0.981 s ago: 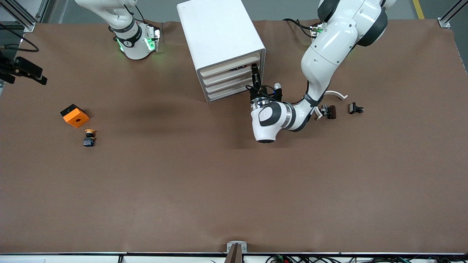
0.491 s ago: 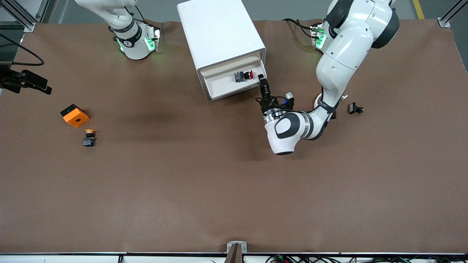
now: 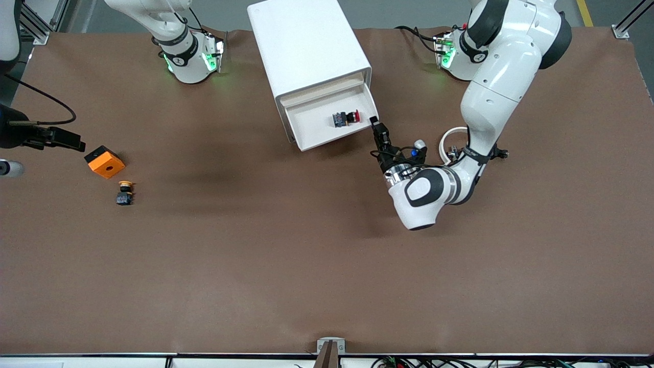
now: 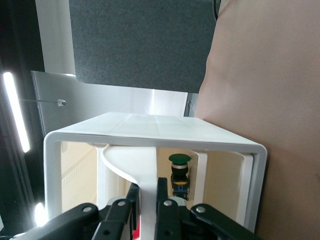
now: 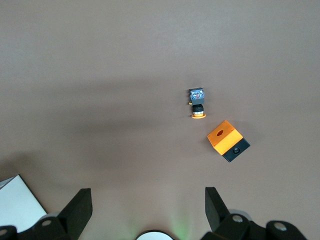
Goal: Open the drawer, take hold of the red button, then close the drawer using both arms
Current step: 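Reach the right gripper into the open drawer toward the red button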
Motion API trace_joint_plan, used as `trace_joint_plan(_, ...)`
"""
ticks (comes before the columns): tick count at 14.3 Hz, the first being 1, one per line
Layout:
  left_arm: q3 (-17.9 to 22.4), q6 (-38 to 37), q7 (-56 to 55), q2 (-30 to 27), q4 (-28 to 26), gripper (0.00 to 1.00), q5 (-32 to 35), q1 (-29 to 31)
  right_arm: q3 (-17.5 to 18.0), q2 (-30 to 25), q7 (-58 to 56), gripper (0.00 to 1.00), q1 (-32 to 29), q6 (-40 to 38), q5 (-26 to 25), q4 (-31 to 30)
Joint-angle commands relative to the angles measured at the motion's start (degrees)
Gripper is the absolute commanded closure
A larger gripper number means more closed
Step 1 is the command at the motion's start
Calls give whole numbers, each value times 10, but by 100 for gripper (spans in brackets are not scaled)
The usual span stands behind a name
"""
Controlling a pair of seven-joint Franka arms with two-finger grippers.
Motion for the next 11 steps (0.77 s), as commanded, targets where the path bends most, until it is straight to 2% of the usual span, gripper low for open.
trace_joint_plan(1, -1, -14, -10, 1, 20, 83, 7, 9, 1, 17, -4, 0, -10, -4, -4, 20)
trace_joint_plan(5, -1, -14, -12, 2, 27, 83, 3, 22, 5, 17, 38, 0, -4, -3, 7, 23)
trace_joint_plan(7, -2, -14, -12, 2, 29, 83, 1, 30, 6, 17, 154, 0, 31, -4, 12, 32)
trace_joint_plan(11, -1, -14, -12, 2, 30, 82, -6, 40, 7, 27, 438, 0, 163, 6, 13, 33)
